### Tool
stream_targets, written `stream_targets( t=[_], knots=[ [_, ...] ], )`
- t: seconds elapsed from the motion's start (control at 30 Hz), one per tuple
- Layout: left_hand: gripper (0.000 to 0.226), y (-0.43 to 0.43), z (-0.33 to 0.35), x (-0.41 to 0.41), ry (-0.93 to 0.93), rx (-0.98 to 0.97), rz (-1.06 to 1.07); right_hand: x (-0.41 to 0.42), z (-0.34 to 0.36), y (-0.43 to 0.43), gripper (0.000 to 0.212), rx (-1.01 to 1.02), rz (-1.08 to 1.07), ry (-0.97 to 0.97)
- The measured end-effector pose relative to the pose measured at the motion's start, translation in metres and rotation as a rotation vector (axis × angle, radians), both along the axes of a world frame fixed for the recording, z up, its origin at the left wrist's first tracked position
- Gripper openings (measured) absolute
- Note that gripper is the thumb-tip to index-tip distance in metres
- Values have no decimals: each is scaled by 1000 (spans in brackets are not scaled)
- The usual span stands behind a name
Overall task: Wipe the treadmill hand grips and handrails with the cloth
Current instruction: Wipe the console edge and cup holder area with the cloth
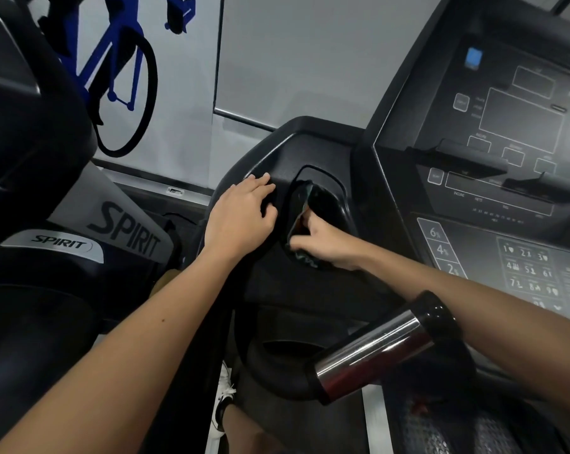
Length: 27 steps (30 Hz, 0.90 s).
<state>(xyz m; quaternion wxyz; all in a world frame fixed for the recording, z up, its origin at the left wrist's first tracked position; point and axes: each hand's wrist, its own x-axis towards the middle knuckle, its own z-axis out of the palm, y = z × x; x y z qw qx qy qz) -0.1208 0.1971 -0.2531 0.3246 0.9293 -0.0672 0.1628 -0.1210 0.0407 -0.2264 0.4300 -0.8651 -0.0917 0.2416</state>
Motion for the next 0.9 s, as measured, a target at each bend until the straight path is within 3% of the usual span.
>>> stream_targets(
  t=[0.13,0.27,0.33,0.43,0.5,0.63,0.7,0.77,0.9],
  knots=[
    [43,1,0,0,2,-3,-3,-12,31,-28,15,-449,497,-206],
    [43,0,-1,0,2,-8,-10,-14,50,-32,29,-789,713,-373],
    [43,1,-2,1,2,-13,-8,-14,48,-24,22,-734,651,-283],
    [43,1,-2,2,3,-8,-10,-12,39,-8,33,-355,348,137],
    [43,1,-1,2,-1,-3,-13,-7,31,-4,35,-281,260,229],
    [43,1,-1,1,2,-6,-17,-5,40,-9,28,-533,380,181],
    [43,1,-1,1,7,-8,-15,-9,57,-14,14,-717,612,3],
    [43,2,-1,1,6,-9,-11,-9,64,-21,18,-820,757,-183],
    [43,2,-1,2,9,-16,-13,-10,52,-9,23,-581,607,-62]
  ],
)
